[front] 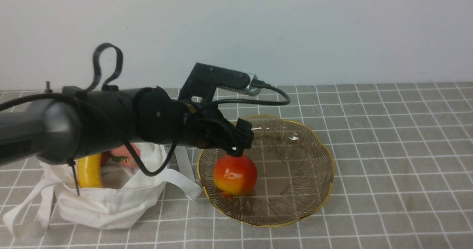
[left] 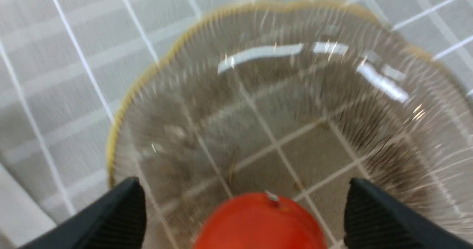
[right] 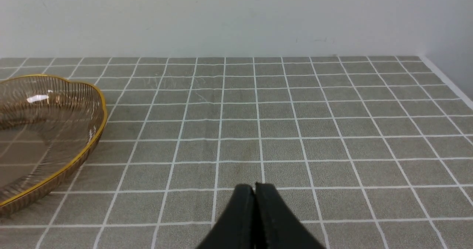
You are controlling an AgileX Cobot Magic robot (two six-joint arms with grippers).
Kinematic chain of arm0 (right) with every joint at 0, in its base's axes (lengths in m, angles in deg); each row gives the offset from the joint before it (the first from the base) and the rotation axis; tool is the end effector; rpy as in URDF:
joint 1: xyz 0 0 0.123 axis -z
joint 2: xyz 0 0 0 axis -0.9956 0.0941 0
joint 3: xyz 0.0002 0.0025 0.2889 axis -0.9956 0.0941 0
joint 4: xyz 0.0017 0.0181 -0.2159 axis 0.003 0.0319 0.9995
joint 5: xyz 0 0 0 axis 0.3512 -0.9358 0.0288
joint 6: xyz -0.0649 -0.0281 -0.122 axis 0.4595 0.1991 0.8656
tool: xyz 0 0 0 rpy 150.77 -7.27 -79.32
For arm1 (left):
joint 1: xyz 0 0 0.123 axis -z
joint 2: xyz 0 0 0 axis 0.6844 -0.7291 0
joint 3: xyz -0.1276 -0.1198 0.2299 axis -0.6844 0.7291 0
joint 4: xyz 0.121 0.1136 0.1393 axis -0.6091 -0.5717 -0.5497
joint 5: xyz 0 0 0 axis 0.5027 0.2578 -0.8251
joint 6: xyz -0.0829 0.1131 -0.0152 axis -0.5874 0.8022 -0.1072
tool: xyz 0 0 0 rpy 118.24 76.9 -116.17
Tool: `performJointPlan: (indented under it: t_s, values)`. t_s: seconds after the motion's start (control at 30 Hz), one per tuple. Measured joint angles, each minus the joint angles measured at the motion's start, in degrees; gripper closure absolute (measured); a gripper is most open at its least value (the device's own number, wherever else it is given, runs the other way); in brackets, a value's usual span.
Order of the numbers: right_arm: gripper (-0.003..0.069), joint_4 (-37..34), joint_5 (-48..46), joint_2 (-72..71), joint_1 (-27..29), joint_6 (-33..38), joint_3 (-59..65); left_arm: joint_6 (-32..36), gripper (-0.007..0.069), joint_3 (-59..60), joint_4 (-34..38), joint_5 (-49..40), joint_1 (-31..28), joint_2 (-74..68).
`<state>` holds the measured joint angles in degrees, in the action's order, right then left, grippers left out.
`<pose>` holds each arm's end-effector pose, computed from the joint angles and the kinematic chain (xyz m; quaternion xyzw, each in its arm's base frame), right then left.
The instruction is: Take the fruit out of the bag on the grey coffee tablecloth and place them on the plate.
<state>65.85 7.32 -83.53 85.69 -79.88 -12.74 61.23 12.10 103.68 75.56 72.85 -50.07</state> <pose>0.0603 -0.0028 0.1573 0.0080 0.8061 -0.0128 0.5916 0.3179 -0.1942 0.2327 0.2062 0.8818 -0.1623 0.3919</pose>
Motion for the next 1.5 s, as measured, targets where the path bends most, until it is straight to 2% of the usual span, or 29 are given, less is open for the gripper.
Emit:
performJointPlan:
  t_s: [0.13,0.17,0.2,0.27,0.33,0.53,0.77,0.9,1.5]
  values:
    - [0.0676,0.0,0.0,0.0,0.0,0.0,0.0,0.0,0.0148,0.04,-0.9,-2.16,-1.73,9.35]
    - [0.0676,0.0,0.0,0.0,0.0,0.0,0.0,0.0,0.0252,0.04,-0.97,-3.33,-2.63,13.56]
    - [0.0676,0.0,0.0,0.0,0.0,0.0,0.0,0.0,0.0393,0.04,-1.02,-5.48,-3.76,18.83]
    - [0.0676,0.0,0.0,0.0,0.0,0.0,0.0,0.11,0.0524,0.04,-1.33,-8.15,-5.18,24.99]
    - [0.0676,0.0,0.0,0.0,0.0,0.0,0.0,0.28,0.06,0.43,-2.08,-11.8,-7.14,32.58]
    - [0.0676,0.0,0.0,0.0,0.0,0.0,0.0,-0.62,0.0632,8.94,-2.65,-14.59,-11.38,55.88]
    - [0.0676,0.0,0.0,0.0,0.0,0.0,0.0,-2.57,0.0632,25.65,-2.65,-6.9,-13.93,78.96]
    - [0.0676,0.0,0.0,0.0,0.0,0.0,0.0,-2.53,0.0632,32.54,-2.59,-5.55,-14.01,88.26]
    - [0.0676,0.0,0.0,0.0,0.0,0.0,0.0,-1.97,0.0632,35.13,-5.1,-10.27,-14.01,91.55]
